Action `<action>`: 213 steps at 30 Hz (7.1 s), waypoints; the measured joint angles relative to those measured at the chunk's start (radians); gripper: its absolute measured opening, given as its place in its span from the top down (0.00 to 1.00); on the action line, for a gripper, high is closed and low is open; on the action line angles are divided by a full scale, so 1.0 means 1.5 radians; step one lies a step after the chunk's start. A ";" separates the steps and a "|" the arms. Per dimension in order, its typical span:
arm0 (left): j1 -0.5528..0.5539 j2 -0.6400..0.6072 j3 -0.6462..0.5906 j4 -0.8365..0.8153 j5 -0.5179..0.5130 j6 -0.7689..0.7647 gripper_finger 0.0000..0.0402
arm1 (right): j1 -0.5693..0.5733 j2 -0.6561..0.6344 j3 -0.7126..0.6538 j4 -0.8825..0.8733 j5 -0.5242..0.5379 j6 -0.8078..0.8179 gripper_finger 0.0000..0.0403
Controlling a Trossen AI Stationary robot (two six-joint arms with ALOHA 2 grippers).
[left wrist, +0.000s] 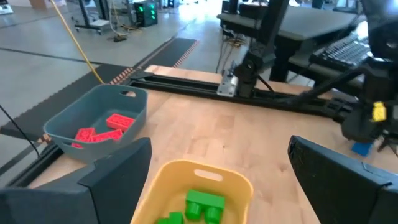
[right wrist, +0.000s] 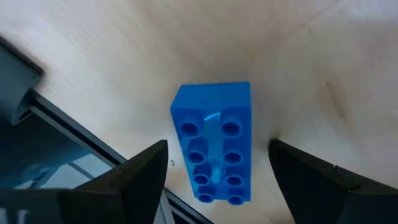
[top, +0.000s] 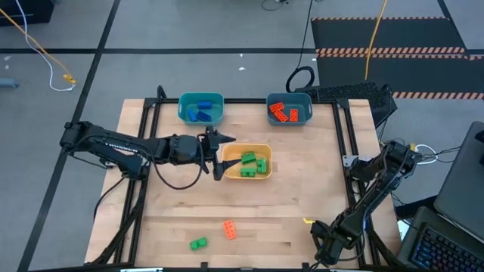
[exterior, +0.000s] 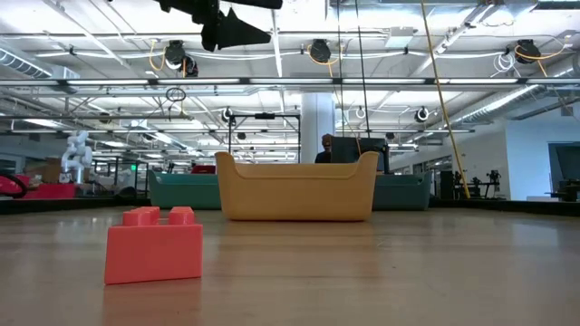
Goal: Sort & place blocks by color
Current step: Put the blue game piece into the green bin
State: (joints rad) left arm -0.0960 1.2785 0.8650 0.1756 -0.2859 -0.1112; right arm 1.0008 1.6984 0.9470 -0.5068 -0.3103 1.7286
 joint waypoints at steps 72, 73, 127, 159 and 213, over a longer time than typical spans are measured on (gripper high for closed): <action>-0.167 0.072 0.000 0.041 -0.124 0.110 0.06 | -0.552 -0.119 -0.003 0.554 0.291 -1.139 0.68; -0.166 0.073 0.000 0.043 -0.124 0.110 0.06 | -0.549 -0.118 -0.003 0.552 0.291 -1.145 0.68; -0.160 0.129 0.000 0.160 -0.090 0.030 0.06 | -0.539 -0.118 -0.003 0.577 0.257 -1.250 0.68; -0.173 0.128 0.000 0.158 -0.114 0.005 0.48 | -0.539 -0.118 -0.003 0.601 0.261 -1.248 0.67; 0.029 -0.090 0.000 -0.250 -0.307 -0.022 0.62 | -0.539 -0.122 -0.004 0.564 0.294 -1.230 0.48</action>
State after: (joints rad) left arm -0.0525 1.1432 0.8654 -0.1992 -0.7460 -0.1442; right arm 0.1921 1.5154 0.9417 0.3389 0.1300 -0.1169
